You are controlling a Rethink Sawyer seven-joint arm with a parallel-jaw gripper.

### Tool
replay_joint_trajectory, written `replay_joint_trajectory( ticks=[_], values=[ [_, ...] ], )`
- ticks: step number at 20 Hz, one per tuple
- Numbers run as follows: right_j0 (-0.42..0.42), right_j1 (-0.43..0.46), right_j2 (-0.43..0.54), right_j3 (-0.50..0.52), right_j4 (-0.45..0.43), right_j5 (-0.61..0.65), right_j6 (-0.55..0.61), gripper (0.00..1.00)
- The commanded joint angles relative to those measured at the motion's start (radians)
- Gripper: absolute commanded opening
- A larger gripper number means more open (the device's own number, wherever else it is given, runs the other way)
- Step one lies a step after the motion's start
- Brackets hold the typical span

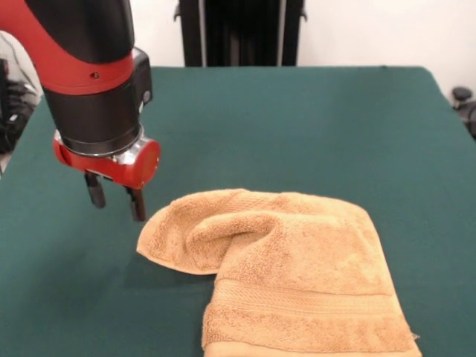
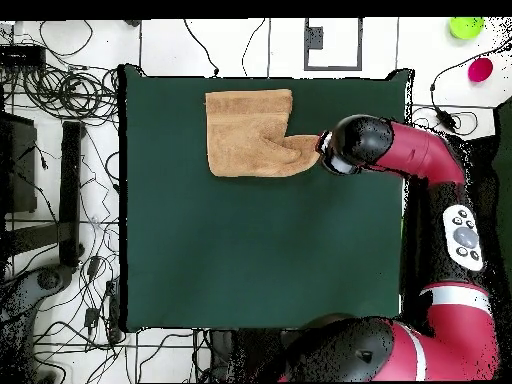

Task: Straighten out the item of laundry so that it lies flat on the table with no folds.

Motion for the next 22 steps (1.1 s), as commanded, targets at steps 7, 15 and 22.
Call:
replay_joint_trajectory(
  ticks=[7,15,22],
  values=[
    [-0.005,0.022,0.165,0.205,-0.014,-0.011,-0.254,1.0],
    [-0.028,0.032,0.197,0.286,-0.021,-0.137,-0.154,1.0],
    [-0.019,0.028,0.19,0.3,-0.044,-0.167,-0.127,1.0]
  ],
)
